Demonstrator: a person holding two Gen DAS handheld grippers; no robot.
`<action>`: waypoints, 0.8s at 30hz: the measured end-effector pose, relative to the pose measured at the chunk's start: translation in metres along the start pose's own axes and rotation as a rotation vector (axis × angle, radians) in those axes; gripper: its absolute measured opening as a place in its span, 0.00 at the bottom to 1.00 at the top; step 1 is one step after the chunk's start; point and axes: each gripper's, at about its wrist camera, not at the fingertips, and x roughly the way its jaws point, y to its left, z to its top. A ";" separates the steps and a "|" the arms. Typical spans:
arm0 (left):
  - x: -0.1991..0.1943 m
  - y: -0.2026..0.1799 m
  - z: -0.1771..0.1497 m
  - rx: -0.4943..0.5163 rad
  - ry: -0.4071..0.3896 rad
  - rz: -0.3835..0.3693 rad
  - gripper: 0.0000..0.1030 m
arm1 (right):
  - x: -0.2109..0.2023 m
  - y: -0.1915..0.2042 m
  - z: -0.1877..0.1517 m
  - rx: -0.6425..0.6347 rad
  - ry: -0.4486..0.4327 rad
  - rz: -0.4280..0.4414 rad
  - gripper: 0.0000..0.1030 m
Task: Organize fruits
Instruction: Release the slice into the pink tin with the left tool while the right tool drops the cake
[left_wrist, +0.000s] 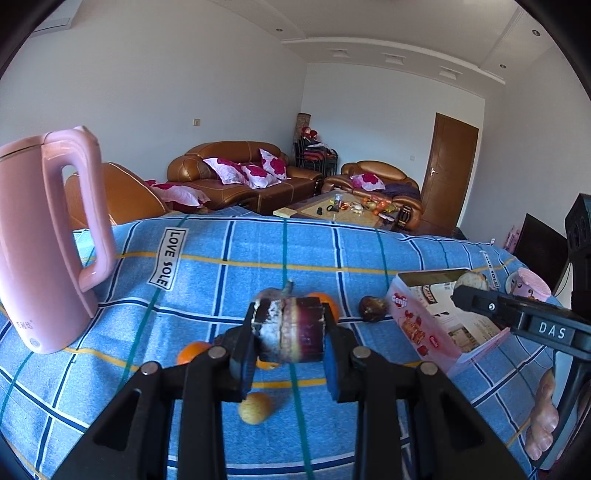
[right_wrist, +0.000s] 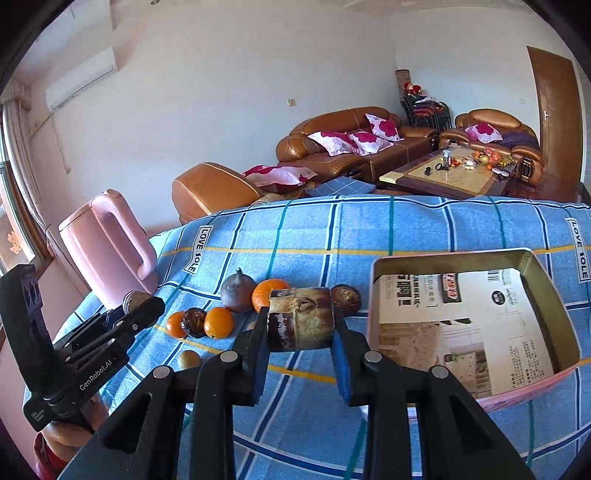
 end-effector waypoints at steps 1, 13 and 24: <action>0.002 -0.008 0.002 0.007 0.000 -0.012 0.31 | -0.004 -0.008 0.000 0.000 -0.008 -0.021 0.31; 0.036 -0.115 0.015 0.083 0.022 -0.128 0.31 | -0.031 -0.094 0.002 0.066 -0.039 -0.165 0.31; 0.073 -0.190 0.005 0.114 0.093 -0.158 0.31 | -0.033 -0.138 -0.002 0.046 -0.001 -0.263 0.31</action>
